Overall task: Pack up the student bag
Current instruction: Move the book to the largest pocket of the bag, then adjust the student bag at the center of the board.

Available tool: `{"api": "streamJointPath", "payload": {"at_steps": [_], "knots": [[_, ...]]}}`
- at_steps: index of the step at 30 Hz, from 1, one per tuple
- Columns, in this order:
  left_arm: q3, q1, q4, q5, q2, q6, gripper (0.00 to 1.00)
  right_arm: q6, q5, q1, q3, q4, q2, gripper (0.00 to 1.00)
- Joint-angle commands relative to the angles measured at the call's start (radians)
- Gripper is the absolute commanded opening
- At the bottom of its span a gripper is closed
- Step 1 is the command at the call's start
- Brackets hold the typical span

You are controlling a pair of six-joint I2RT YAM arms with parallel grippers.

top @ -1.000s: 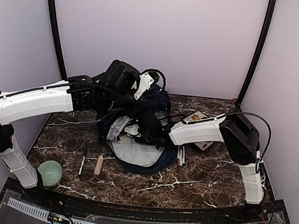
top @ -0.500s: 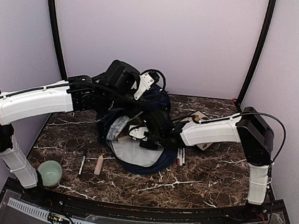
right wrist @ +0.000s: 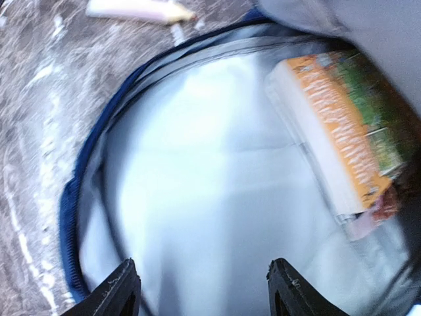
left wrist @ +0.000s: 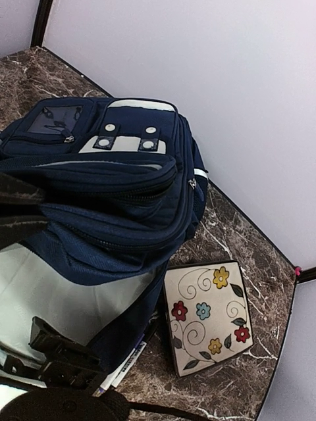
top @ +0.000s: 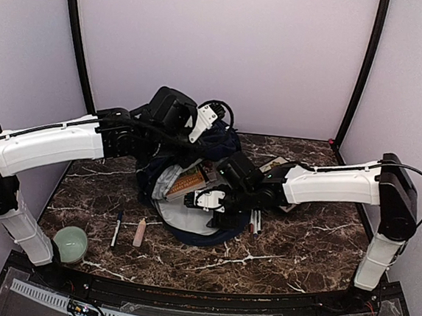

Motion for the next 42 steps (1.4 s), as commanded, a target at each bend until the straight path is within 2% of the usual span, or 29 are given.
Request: {"api": "streamJointPath", "payload": {"at_steps": [1, 8, 13, 20, 25, 28, 38, 42], "knots": [[-0.027, 0.019, 0.035, 0.004, -0.057, -0.010, 0.00, -0.009, -0.113, 0.006, -0.022, -0.064, 0.029, 0.67], [-0.047, 0.021, 0.034, 0.034, -0.038, -0.031, 0.00, 0.018, -0.162, 0.010, 0.044, -0.098, 0.139, 0.64], [-0.079, 0.038, 0.030, 0.031, -0.059, -0.041, 0.00, 0.021, -0.226, 0.035, 0.103, -0.152, 0.174, 0.58], [-0.118, 0.052, 0.029, 0.031, -0.091, -0.059, 0.00, 0.021, -0.279, 0.081, 0.166, -0.230, 0.218, 0.31], [-0.127, 0.055, 0.017, 0.027, -0.097, -0.066, 0.00, 0.024, -0.334, 0.094, 0.188, -0.264, 0.193, 0.13], [-0.126, 0.056, 0.016, 0.016, -0.104, -0.065, 0.00, 0.028, -0.347, 0.098, 0.195, -0.282, 0.168, 0.07], [-0.045, 0.056, 0.001, 0.041, -0.170, -0.063, 0.00, 0.071, -0.395, 0.107, 0.242, -0.297, 0.136, 0.01], [-0.062, 0.056, -0.003, 0.052, -0.174, -0.066, 0.00, 0.080, -0.400, 0.107, 0.253, -0.302, 0.115, 0.04]]}}
